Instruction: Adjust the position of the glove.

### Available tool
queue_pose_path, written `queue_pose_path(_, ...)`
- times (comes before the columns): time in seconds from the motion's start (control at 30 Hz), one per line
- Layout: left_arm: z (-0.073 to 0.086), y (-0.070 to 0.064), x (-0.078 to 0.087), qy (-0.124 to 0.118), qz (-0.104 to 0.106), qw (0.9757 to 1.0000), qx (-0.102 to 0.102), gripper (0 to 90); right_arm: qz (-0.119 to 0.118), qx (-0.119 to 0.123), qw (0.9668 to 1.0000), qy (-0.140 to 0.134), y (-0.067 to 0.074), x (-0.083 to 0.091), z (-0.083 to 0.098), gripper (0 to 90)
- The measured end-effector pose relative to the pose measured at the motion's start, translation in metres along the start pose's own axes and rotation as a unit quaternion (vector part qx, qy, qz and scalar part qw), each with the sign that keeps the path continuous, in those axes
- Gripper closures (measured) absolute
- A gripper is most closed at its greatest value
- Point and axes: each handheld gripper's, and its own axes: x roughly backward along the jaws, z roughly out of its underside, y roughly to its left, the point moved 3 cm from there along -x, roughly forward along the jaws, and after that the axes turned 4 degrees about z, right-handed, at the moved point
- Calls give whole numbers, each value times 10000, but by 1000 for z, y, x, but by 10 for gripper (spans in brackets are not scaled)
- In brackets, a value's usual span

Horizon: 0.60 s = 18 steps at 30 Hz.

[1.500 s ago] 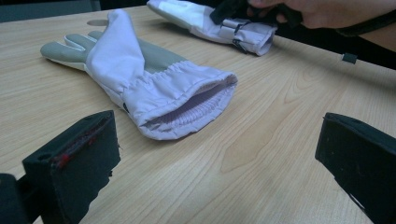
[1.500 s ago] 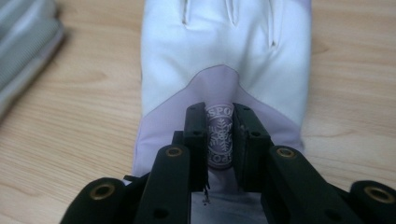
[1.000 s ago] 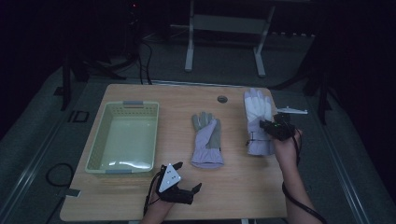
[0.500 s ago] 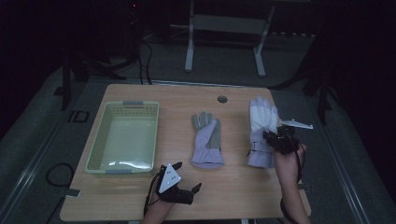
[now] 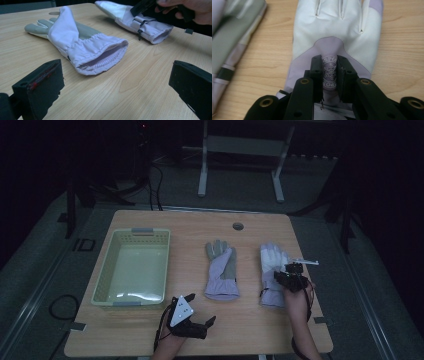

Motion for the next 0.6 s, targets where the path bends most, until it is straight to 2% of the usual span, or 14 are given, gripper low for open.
queue_pose_path(0.2, 0, 0, 0, -1, 3, 10000, 0, 0, 101, 59, 9999, 59, 3, -12, 2, 740)
queue_pose_path(0.27, 0, 0, 0, -3, 5, 10000, -2, 0, 53, -58, 10000, 48, 2, -15, 1, 688)
queue_pose_path(0.4, 0, 0, 0, -4, 11, 10000, 1, 0, -40, -17, 10000, -44, 1, -9, -3, 620)
queue_pose_path(0.43, 0, 0, 0, -5, 12, 10000, 0, 0, -116, 151, 9997, -177, -2, -3, -6, 573)
queue_pose_path(0.47, 0, 0, 0, -5, 12, 10000, -2, 0, -83, 293, 9991, -295, -4, 1, -8, 553)
queue_pose_path(0.5, 0, 0, 0, -4, 12, 10000, 0, 0, -120, 371, 9987, -314, -5, 4, -9, 545)
queue_pose_path(0.53, 0, 0, 0, -2, 12, 10000, -1, 0, -206, 372, 9990, -131, -7, 8, -10, 518)
queue_pose_path(0.6, 0, 0, 0, 1, 8, 10000, 1, 0, -231, 289, 9993, -31, -11, 14, -12, 495)
